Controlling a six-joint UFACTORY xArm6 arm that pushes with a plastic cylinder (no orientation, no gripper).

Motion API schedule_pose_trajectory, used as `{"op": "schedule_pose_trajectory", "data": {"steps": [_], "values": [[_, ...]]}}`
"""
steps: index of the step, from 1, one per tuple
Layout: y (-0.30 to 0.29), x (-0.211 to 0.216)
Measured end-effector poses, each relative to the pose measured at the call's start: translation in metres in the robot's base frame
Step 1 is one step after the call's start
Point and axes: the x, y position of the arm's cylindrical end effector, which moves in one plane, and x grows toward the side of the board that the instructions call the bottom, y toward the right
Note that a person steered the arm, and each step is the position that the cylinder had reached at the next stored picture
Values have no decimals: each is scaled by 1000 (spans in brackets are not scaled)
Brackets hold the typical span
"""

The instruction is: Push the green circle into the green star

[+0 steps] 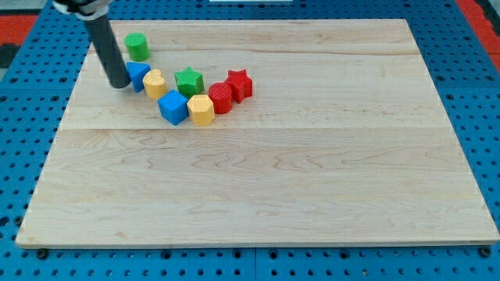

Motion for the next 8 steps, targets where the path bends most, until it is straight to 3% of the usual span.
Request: {"op": "schedule_pose_trajectory", "data": {"steps": [2, 4, 5, 6, 8], "values": [[76, -22], [38, -8], [-24, -15], [-27, -65], [93, -53]]}}
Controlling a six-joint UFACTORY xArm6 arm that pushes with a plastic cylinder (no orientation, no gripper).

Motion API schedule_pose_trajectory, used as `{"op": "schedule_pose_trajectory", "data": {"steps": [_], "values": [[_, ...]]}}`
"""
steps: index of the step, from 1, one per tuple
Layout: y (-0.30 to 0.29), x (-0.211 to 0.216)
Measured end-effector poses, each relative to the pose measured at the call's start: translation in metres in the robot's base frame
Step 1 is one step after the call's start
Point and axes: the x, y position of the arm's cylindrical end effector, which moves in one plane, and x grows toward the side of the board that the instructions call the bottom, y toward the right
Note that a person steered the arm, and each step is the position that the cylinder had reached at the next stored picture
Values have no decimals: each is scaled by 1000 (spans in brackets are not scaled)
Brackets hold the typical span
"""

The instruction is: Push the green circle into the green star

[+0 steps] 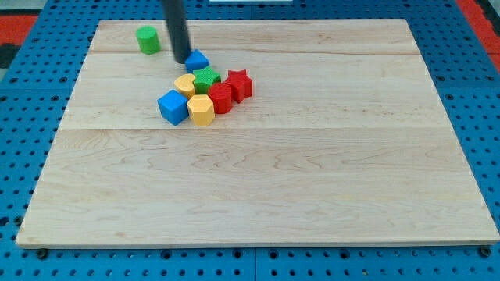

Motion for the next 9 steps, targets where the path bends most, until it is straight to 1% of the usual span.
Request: {"op": "schedule_pose_trajectory", "data": {"steps": [1, 2, 3, 4, 5, 6, 7, 8, 9], "values": [[1, 6], [17, -13], [90, -16], [103, -70], [58, -102], [-53, -104], [-144, -98], [-96, -66], [-49, -47]]}}
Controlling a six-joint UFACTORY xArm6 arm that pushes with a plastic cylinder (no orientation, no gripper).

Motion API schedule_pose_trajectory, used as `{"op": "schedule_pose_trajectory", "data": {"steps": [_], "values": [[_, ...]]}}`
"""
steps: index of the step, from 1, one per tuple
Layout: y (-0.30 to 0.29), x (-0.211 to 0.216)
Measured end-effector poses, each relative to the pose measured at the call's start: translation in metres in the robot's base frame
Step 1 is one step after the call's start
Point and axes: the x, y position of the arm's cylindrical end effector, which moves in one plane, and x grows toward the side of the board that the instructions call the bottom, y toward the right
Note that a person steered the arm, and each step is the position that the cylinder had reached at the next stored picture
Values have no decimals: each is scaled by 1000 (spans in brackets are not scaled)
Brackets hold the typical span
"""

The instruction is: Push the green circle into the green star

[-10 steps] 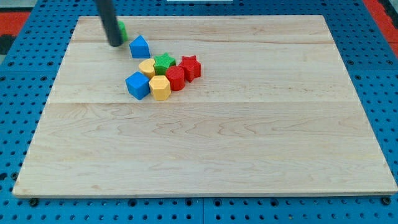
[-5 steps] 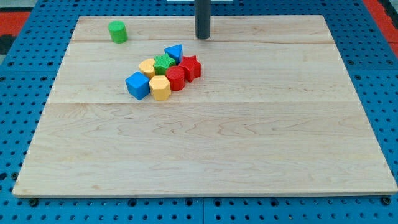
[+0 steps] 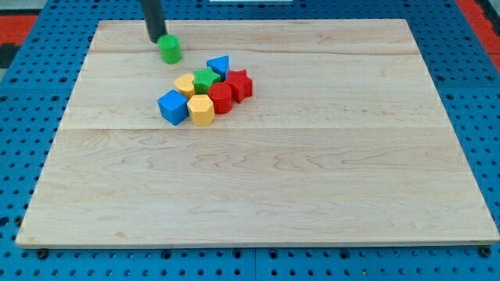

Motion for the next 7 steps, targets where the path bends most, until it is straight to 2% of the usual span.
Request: {"op": "schedule_pose_trajectory", "data": {"steps": [1, 3, 6, 7], "values": [[30, 21], [3, 37], [7, 86], [-39, 70]]}}
